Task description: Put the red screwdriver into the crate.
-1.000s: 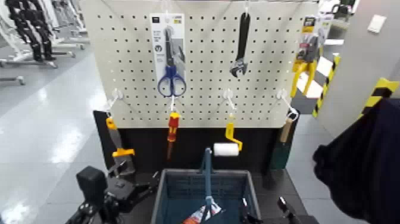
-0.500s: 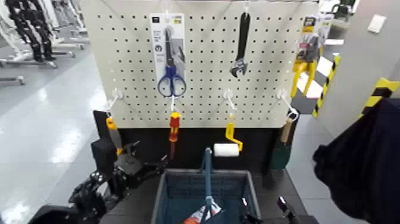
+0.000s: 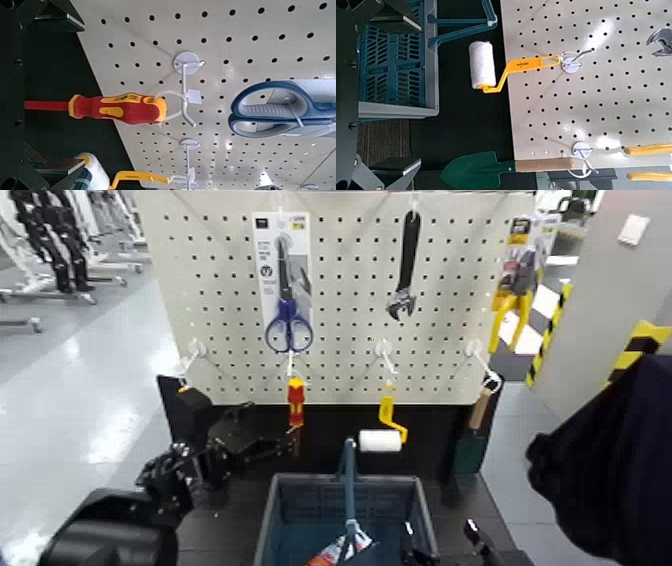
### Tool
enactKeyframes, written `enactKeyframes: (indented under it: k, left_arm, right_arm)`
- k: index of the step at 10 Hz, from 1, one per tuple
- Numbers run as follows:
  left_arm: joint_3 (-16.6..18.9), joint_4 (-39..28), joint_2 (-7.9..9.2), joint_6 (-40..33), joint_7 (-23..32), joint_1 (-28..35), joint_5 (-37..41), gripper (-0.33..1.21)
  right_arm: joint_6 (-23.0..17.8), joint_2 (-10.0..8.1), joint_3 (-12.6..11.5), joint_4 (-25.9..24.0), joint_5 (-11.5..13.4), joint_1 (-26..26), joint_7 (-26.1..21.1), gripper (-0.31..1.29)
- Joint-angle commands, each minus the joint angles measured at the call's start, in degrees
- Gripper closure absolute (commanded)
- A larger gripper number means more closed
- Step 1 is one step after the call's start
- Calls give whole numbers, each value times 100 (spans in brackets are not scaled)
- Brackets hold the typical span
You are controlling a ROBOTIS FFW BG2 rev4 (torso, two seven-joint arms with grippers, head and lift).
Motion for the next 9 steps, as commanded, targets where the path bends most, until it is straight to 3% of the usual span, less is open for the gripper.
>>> enactKeyframes:
  k: [1, 7, 8, 9]
  left_arm:
    - [-187, 344, -9, -6, -161, -363, 153, 11]
    - [-521, 1231, -9, -199, -635, -908, 680, 17]
    - [-547, 1249, -9, -190, -653, -952, 654, 37]
    - [-565, 1249, -9, -146, -653, -979, 610, 72]
  right_arm:
    - [0, 2, 21, 9, -9, -14, 1, 13]
    - [-27, 2, 65, 61, -44, -49, 1, 13]
    - [-27, 2, 74, 70, -53, -49, -8, 13]
    - [-27, 2, 74, 70, -53, -49, 1, 13]
